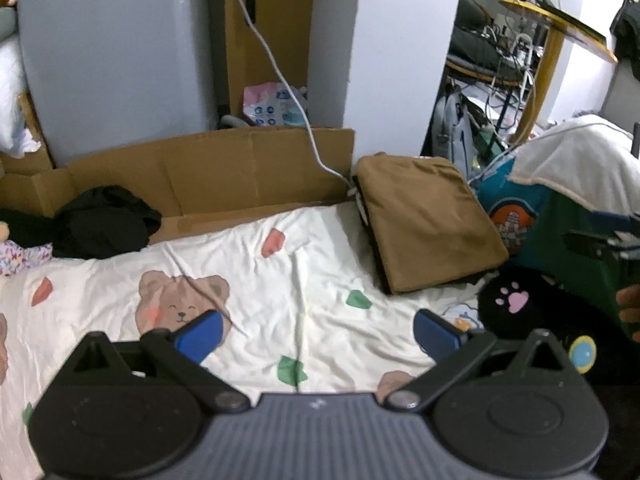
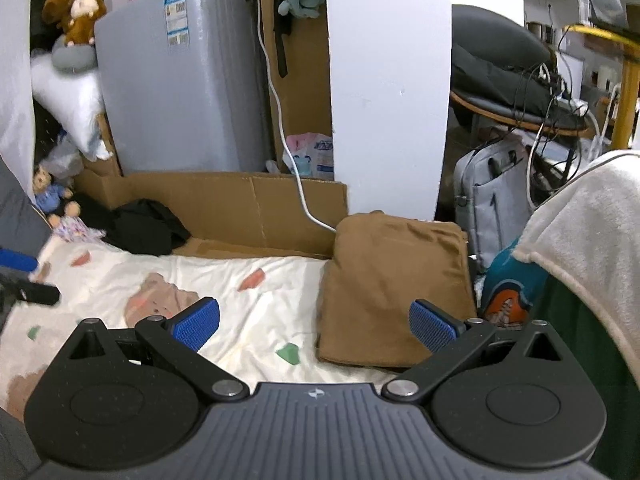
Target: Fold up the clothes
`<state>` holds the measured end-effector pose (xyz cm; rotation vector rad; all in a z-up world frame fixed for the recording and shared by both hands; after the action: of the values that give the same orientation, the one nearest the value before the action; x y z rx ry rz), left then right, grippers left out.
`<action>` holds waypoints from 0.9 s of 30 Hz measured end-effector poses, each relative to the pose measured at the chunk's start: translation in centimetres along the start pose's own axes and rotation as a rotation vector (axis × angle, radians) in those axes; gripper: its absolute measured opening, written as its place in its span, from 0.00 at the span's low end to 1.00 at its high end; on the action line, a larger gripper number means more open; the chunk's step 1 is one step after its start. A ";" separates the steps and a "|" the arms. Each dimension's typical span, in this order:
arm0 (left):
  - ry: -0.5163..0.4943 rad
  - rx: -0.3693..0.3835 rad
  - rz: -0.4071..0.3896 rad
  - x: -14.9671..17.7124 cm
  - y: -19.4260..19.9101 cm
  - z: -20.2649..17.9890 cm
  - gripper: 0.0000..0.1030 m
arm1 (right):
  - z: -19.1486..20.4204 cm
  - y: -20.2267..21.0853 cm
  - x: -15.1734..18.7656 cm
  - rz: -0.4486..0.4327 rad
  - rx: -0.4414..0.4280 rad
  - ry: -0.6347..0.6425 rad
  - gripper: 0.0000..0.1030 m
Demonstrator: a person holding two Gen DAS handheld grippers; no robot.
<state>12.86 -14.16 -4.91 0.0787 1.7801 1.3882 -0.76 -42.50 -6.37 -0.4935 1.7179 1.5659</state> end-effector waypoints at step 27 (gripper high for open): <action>0.155 0.033 -0.090 4.8 4.9 4.5 1.00 | 6.9 4.7 0.4 -0.066 -0.041 -0.071 1.00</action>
<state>10.58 -6.30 -3.73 -0.0933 1.9102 1.3311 -2.56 -34.88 -3.34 -0.5040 1.6040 1.5558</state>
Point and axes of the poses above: each gripper's, at about its wrist camera, not at the fingertips, and y roughly against the way its jaws point, z to its left, x to its underside, the point moved 4 cm from there along -y, roughly the way its jaws point, and after that the axes turned 7 degrees about z, right-handed, at the moved point
